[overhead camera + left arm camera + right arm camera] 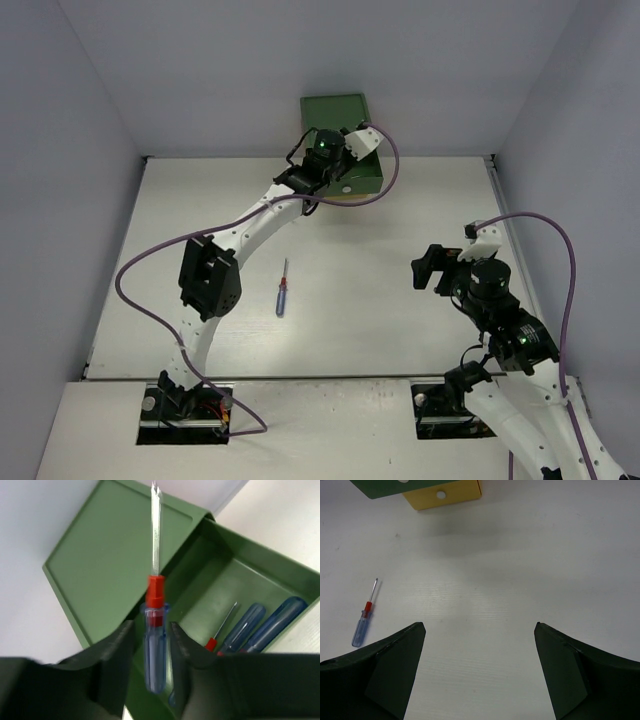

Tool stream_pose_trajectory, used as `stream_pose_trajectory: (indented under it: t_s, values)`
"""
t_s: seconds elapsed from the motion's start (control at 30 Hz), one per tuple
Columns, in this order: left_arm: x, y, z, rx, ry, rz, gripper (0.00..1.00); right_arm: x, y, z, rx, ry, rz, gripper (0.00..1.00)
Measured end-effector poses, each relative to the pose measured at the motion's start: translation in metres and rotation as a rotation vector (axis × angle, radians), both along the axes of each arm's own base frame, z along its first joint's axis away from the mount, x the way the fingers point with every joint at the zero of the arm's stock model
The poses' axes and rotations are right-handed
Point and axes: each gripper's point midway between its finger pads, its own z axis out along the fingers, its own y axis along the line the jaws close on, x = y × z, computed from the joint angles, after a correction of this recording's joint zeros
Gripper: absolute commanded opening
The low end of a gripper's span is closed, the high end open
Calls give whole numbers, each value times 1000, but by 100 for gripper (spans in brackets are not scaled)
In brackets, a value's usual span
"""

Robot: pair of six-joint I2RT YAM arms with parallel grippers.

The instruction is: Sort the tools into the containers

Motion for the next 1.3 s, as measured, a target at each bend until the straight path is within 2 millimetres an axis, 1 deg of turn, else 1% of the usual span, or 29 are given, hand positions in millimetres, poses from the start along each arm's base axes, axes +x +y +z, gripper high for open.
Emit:
stream_pose_trajectory:
  t_s: [0.07,0.13,0.17,0.3,0.4,0.47,0.57,0.63,0.67,0.7,0.73,0.8,0.83,0.93,1.03,1.17,1.23,1.3]
  values:
    - [-1,0,-2,2,8,1,40,0,0,0,0,0,-1,89]
    - [-2,1,0,-5,9,1,46,0,0,-1,0,1,-1,89]
    - [-3,2,2,-9,9,1,47,0,0,-1,0,1,-1,89]
    - [-13,9,12,-22,16,7,51,0,0,-1,-1,1,-1,89]
    - [-27,21,26,-74,41,47,51,0,-1,-1,-1,0,-3,89]
    - [-46,39,34,-132,85,106,51,0,-1,-1,-4,0,-6,89]
    - [-83,72,41,-219,161,202,51,1,-2,-1,-7,-1,-9,89]
    - [-110,92,40,-271,219,256,51,1,-2,-1,-11,1,-11,89]
    - [-124,102,36,-295,252,279,51,1,-2,-2,-13,4,-11,89]
    - [-139,112,31,-319,288,305,52,2,-2,-3,-14,7,-11,89]
    - [-155,122,21,-342,335,333,52,2,-2,-4,-17,11,-11,89]
    - [-182,137,-1,-345,421,380,52,3,-2,-6,-22,17,-10,89]
    - [-192,141,-12,-364,465,399,52,3,-2,-6,-23,18,-10,89]
    - [-224,152,-57,-374,608,466,52,3,-2,-6,-24,20,-11,89]
    - [-253,158,-105,-340,752,527,52,4,-2,-7,-25,21,-12,89]
    - [-277,157,-151,-284,880,581,51,5,-2,-9,-30,31,-13,89]
    - [-284,155,-170,-251,930,601,48,5,-2,-11,-33,38,-13,89]
    - [-285,153,-185,-223,968,623,46,6,-1,-12,-36,45,-13,89]
